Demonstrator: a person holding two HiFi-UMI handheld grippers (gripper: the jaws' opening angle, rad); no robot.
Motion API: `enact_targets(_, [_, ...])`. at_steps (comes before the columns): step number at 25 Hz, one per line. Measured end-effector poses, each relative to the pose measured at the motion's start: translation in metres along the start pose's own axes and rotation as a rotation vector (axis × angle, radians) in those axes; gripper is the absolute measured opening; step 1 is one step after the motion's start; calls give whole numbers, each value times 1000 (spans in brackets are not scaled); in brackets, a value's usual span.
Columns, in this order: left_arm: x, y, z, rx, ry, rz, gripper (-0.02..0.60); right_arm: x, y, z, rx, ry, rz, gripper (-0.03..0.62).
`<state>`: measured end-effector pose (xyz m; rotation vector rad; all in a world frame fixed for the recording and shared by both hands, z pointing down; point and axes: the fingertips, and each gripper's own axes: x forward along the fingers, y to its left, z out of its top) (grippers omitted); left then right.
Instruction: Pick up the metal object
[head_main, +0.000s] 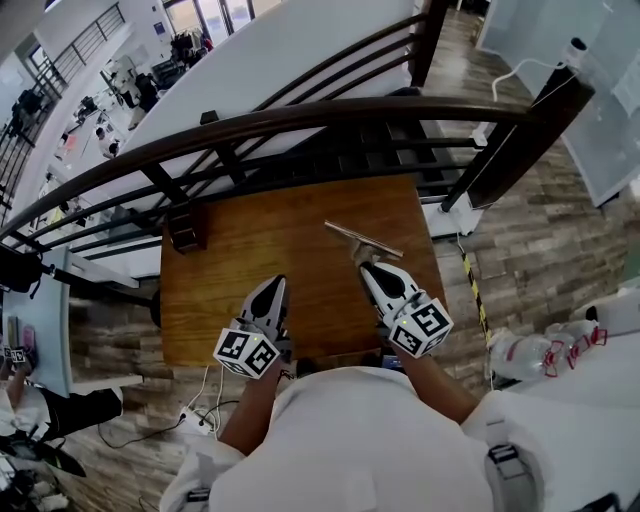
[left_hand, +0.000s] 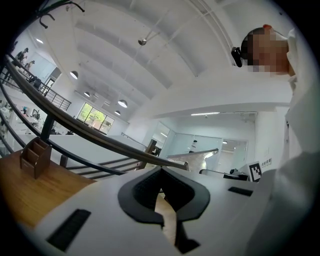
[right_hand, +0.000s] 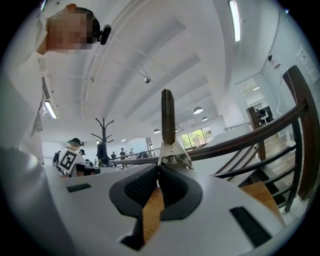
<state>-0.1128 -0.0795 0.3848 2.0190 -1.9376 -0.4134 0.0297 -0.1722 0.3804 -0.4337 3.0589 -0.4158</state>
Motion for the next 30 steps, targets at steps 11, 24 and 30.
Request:
enact_targets(11, [2,-3,-7,-6,6,-5,12,-1,-2,-3,-1,3,9,28])
enact_targets(24, [-8,4,-4,11,8,-21,12,-1,6,-13,43,0,2,28])
enact_targets(30, [-10,3,-7,2,11,-21,12,-4,7,-15,43,9,-1,28])
